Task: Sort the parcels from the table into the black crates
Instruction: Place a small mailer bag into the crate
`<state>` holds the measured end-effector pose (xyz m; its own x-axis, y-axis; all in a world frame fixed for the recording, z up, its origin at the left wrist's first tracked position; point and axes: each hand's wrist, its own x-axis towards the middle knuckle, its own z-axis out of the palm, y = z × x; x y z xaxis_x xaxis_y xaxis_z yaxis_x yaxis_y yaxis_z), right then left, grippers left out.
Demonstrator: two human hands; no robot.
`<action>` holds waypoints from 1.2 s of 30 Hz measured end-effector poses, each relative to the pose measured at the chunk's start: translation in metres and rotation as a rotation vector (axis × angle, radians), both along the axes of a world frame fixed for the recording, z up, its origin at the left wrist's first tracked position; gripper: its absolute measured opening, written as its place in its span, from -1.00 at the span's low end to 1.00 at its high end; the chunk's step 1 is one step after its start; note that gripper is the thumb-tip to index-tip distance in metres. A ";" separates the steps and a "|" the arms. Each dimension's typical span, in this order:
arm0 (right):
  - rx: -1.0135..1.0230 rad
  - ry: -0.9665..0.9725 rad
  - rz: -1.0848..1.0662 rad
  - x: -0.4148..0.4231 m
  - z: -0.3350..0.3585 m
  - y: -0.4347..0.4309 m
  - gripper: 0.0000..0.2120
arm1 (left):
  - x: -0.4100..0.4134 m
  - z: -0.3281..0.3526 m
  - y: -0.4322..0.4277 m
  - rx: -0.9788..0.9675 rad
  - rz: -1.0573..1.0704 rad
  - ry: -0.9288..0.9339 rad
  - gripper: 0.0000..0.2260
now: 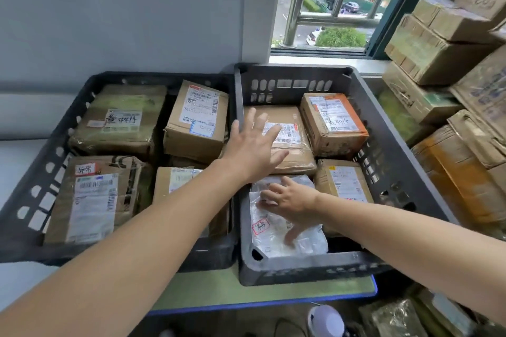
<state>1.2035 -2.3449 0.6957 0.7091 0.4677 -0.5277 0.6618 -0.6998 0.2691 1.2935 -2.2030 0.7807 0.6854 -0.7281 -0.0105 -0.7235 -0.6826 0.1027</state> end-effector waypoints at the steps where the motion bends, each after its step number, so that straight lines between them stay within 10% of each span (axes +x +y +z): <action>1: 0.029 0.015 -0.001 0.001 0.003 -0.001 0.05 | 0.000 0.000 0.002 -0.015 0.009 0.006 -0.43; 23: 0.199 -0.343 -0.691 -0.038 0.109 -0.002 -0.09 | -0.030 0.056 0.042 0.089 0.043 -0.135 -0.34; 36: 0.331 -0.527 -0.603 0.008 0.179 0.254 -0.11 | -0.020 0.085 0.324 -0.007 0.246 -0.177 -0.33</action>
